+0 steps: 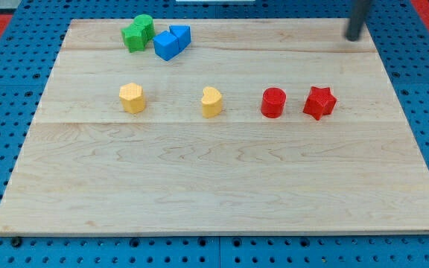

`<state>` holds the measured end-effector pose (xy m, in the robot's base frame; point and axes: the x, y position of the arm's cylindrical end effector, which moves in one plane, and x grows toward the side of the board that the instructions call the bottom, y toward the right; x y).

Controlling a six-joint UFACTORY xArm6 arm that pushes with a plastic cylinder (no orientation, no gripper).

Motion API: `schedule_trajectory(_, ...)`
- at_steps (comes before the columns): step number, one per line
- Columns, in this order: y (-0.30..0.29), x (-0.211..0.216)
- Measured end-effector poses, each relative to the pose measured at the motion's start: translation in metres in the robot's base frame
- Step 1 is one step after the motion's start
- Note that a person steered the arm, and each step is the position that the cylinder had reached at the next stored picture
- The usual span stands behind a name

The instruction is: Push the red blocks into the yellow blocks

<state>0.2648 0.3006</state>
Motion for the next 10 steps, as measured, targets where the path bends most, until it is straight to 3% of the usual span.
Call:
schedule_trajectory(1, 0.045, 0.042)
schedule_trajectory(3, 0.036, 0.141)
schedule_trajectory(4, 0.002, 0.160)
schedule_trajectory(8, -0.264, 0.146)
schedule_trajectory(10, -0.363, 0.144)
